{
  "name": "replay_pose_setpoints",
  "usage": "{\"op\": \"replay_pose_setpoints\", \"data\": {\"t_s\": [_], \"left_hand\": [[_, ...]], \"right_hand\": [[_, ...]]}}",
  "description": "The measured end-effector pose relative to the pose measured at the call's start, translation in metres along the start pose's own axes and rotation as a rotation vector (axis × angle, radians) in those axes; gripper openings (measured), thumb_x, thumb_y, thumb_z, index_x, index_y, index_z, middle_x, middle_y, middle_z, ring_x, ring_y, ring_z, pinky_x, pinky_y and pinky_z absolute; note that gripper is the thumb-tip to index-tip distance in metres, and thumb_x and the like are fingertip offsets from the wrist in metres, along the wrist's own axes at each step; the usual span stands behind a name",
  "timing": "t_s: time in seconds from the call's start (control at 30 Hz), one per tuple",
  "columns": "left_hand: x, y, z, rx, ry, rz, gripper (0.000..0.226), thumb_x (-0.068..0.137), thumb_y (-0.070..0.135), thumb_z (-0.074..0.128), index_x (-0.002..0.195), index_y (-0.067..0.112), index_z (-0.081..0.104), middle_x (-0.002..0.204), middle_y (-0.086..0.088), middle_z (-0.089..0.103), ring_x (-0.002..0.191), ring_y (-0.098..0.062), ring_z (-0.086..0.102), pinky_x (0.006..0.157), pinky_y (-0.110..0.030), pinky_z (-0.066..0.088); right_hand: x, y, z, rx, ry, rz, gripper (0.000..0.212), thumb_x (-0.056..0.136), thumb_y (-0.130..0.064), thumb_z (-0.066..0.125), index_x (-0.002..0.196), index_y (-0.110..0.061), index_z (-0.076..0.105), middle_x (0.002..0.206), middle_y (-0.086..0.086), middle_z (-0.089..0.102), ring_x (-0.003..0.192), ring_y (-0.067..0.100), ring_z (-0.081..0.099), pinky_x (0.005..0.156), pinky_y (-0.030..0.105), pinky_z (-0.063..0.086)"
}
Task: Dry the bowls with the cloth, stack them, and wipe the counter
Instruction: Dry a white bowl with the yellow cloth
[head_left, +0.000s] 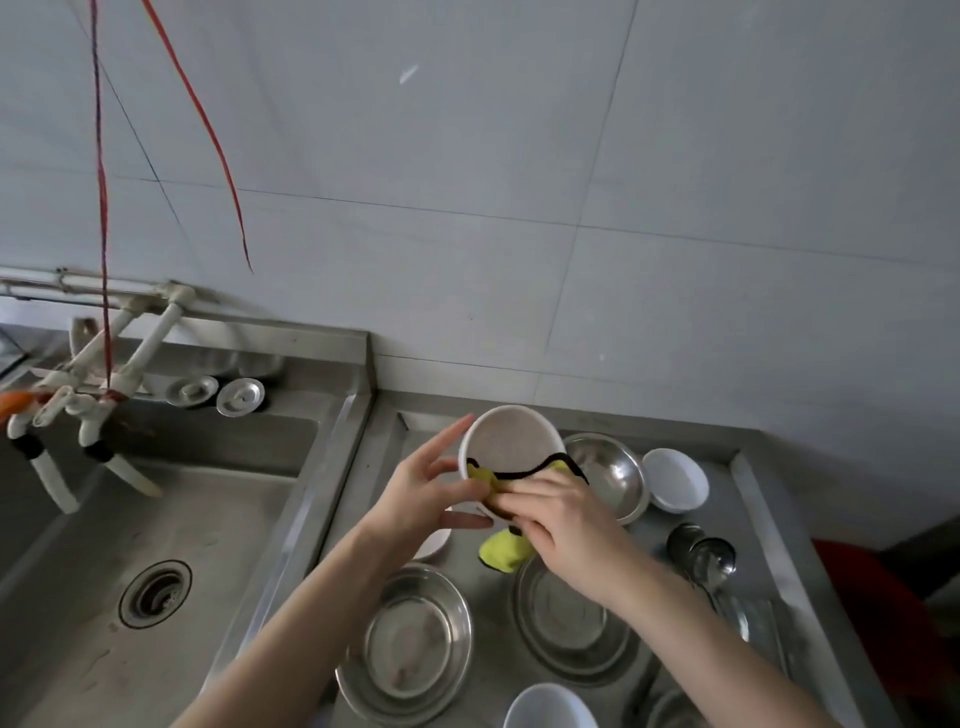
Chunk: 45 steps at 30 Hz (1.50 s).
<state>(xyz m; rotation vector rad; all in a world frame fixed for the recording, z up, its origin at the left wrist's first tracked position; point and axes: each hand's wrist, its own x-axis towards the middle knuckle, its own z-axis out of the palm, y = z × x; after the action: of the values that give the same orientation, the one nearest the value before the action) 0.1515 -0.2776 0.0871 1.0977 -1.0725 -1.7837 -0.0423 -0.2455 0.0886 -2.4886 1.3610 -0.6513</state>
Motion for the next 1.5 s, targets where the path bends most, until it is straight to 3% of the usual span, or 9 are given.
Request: {"op": "replay_pose_setpoints", "data": {"t_s": [0.1,0.27,0.47,0.57,0.73,0.9,1.07,1.23,1.5], "left_hand": [[-0.003,0.000,0.003,0.043,-0.020,-0.012,0.074,0.081,-0.007,0.070,0.139,0.035,0.051,0.116,-0.022,0.064,0.099,-0.036,0.069,0.080,-0.052,0.058],[-0.012,-0.009,0.010,0.030,-0.106,-0.045,0.069,0.083,-0.005,0.069,0.135,0.038,0.054,0.117,-0.027,0.063,0.105,-0.039,0.066,0.080,-0.048,0.057],[-0.019,-0.009,0.019,-0.029,0.043,0.049,0.068,0.082,-0.008,0.066,0.132,0.038,0.057,0.117,-0.025,0.061,0.100,-0.037,0.068,0.077,-0.050,0.059],[-0.020,0.000,0.015,-0.032,0.077,0.078,0.071,0.079,-0.010,0.069,0.133,0.036,0.057,0.118,-0.020,0.062,0.099,-0.034,0.069,0.077,-0.053,0.059],[-0.020,0.003,0.017,0.049,0.037,0.075,0.075,0.077,-0.010,0.073,0.134,0.036,0.056,0.120,-0.018,0.062,0.097,-0.034,0.070,0.076,-0.049,0.059],[-0.021,0.005,0.024,0.041,-0.044,0.046,0.070,0.081,-0.007,0.071,0.132,0.039,0.057,0.121,-0.022,0.060,0.098,-0.034,0.068,0.083,-0.053,0.057],[-0.024,0.006,0.027,0.011,-0.056,0.067,0.069,0.081,-0.008,0.069,0.131,0.039,0.058,0.121,-0.026,0.059,0.097,-0.032,0.067,0.080,-0.047,0.058],[-0.026,0.013,0.018,-0.039,0.005,0.144,0.075,0.078,-0.018,0.066,0.136,0.027,0.055,0.120,-0.015,0.064,0.096,-0.037,0.069,0.072,-0.044,0.059],[-0.031,0.010,0.014,0.031,0.033,0.116,0.072,0.076,-0.017,0.069,0.130,0.030,0.061,0.120,-0.024,0.060,0.098,-0.034,0.069,0.075,-0.051,0.059]], "right_hand": [[-0.003,-0.007,0.002,0.036,-0.023,-0.012,0.037,0.088,-0.005,0.055,0.120,-0.020,0.065,0.125,-0.014,0.060,0.103,0.012,0.051,0.095,0.018,0.038],[0.003,-0.004,0.000,-0.238,-0.068,0.059,0.049,0.089,-0.009,0.052,0.137,-0.020,0.048,0.143,-0.004,0.042,0.113,0.022,0.046,0.096,0.034,0.045],[0.008,-0.005,-0.010,-0.474,-0.044,0.216,0.037,0.088,-0.016,0.051,0.124,-0.013,0.056,0.122,0.004,0.055,0.109,0.026,0.046,0.090,0.037,0.047],[-0.002,0.004,-0.014,-0.347,-0.057,0.171,0.027,0.090,-0.019,0.048,0.109,-0.015,0.066,0.108,-0.001,0.064,0.104,0.020,0.044,0.093,0.034,0.044],[-0.015,-0.009,-0.012,0.102,-0.102,0.115,0.039,0.093,-0.007,0.049,0.128,-0.020,0.059,0.118,-0.009,0.063,0.101,0.016,0.043,0.094,0.026,0.039],[-0.003,-0.013,-0.010,0.006,0.020,0.153,0.049,0.094,-0.005,0.047,0.141,-0.019,0.044,0.145,-0.002,0.040,0.128,0.023,0.033,0.111,0.039,0.032],[0.009,-0.011,-0.011,0.062,0.081,0.221,0.052,0.090,0.000,0.046,0.139,-0.017,0.047,0.145,0.001,0.039,0.131,0.024,0.031,0.114,0.038,0.027],[-0.001,-0.020,-0.023,0.189,-0.080,0.134,0.052,0.088,0.003,0.045,0.128,-0.027,0.059,0.122,-0.014,0.061,0.100,0.009,0.040,0.087,0.016,0.031],[-0.016,-0.002,-0.021,-0.450,-0.043,0.135,0.022,0.075,-0.006,0.066,0.092,-0.021,0.067,0.092,-0.008,0.062,0.086,0.018,0.038,0.068,0.031,0.047]]}}
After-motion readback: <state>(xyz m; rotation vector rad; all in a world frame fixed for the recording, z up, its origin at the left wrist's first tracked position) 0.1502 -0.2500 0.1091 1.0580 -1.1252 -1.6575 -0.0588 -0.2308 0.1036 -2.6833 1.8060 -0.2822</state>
